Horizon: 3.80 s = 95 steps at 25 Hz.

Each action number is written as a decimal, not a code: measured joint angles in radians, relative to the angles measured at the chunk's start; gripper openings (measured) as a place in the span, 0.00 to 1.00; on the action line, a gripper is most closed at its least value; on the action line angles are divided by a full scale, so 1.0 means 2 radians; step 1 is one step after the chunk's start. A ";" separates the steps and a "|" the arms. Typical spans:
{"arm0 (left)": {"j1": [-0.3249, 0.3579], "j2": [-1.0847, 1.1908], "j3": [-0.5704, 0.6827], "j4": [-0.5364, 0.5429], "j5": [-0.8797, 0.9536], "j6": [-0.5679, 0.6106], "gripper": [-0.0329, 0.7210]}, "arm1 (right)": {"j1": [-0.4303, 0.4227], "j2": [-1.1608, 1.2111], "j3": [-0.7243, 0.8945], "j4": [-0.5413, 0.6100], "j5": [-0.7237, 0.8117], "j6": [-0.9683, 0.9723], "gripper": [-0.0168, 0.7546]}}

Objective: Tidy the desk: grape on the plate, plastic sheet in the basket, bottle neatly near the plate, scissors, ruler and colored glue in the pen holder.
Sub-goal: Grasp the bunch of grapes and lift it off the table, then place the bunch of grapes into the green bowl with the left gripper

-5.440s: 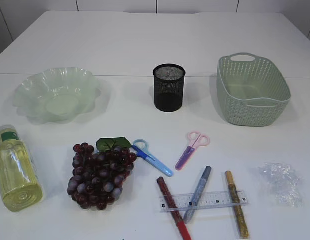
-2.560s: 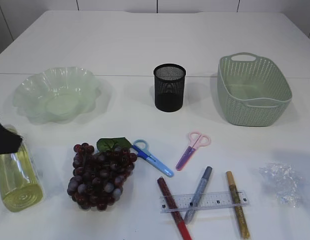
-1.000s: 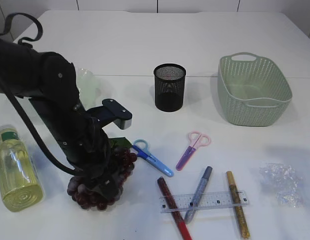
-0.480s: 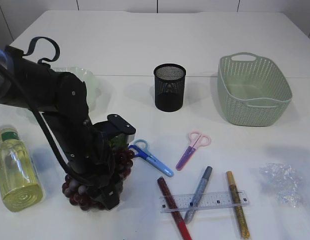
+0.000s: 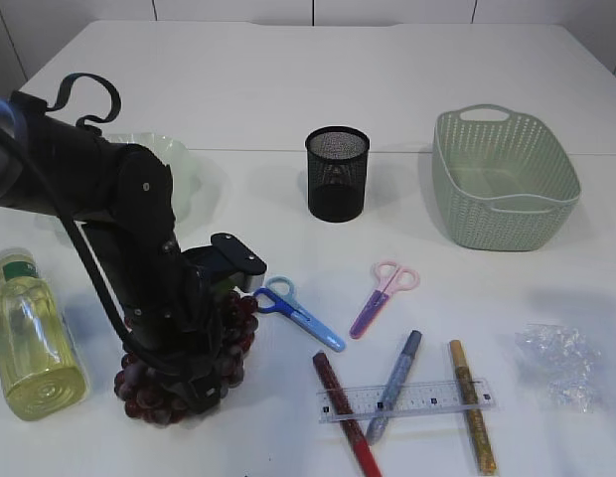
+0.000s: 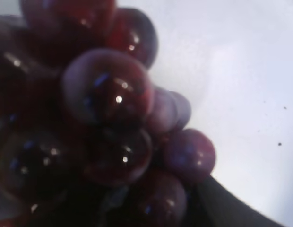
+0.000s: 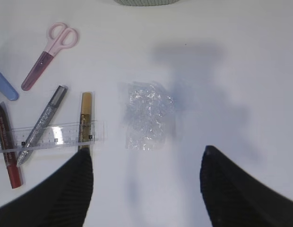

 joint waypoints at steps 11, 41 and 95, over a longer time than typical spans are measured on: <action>0.000 -0.040 -0.011 0.005 0.015 -0.001 0.37 | 0.000 0.000 0.000 0.000 0.000 0.000 0.73; 0.159 -0.102 -0.228 0.035 -0.036 -0.106 0.36 | 0.000 0.002 0.000 0.000 0.001 -0.001 0.73; 0.205 -0.073 -0.230 0.071 0.120 -0.139 0.63 | 0.000 0.005 0.000 0.001 0.009 -0.005 0.73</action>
